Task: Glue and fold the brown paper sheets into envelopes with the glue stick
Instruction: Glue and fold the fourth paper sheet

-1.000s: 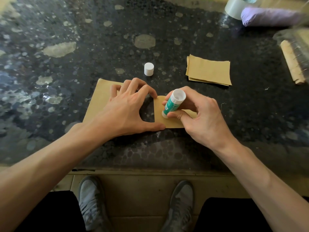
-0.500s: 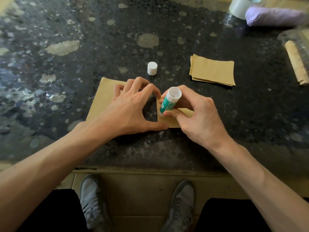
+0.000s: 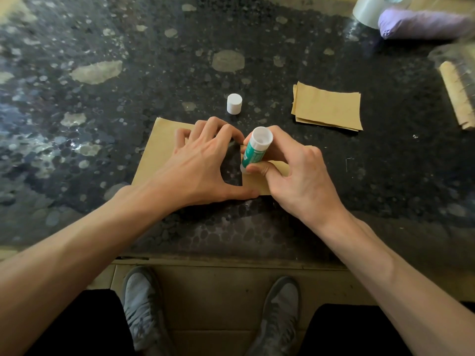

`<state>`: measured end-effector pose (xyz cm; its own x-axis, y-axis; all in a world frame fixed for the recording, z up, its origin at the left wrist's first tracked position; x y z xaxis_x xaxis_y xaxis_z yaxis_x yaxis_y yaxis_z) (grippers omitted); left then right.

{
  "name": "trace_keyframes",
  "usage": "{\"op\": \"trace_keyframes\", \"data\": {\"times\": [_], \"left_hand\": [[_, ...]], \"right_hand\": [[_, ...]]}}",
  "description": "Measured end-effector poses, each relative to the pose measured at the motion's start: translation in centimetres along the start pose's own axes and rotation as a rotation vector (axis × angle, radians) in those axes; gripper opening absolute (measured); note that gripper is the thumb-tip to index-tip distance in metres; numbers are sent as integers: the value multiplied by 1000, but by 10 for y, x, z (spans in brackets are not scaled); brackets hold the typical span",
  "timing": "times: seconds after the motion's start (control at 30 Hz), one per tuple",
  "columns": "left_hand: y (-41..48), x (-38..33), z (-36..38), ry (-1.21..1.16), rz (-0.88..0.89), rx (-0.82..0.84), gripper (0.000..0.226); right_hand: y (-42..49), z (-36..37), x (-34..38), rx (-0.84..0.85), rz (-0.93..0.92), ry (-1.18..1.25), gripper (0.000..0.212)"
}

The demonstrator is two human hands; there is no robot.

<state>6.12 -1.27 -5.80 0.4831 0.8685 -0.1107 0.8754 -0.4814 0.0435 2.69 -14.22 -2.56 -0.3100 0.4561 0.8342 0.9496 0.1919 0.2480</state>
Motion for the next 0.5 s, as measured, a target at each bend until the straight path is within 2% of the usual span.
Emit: {"op": "trace_keyframes", "data": {"times": [0.5], "left_hand": [[2,2,4,19,0,21,105]], "right_hand": [[20,-1,-2,-57,3,-41,33]]}}
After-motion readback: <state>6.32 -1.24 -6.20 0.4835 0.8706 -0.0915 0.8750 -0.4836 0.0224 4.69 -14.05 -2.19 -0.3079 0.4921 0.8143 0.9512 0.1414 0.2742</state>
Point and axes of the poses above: each hand's wrist, its own y-axis towards the middle knuckle, its own z-axis out of the palm, x = y × z, the point moved 10 cm from there along y, towards the middle knuckle, and after that the axes turned 15 degrees about y, right-handed, at the moved point
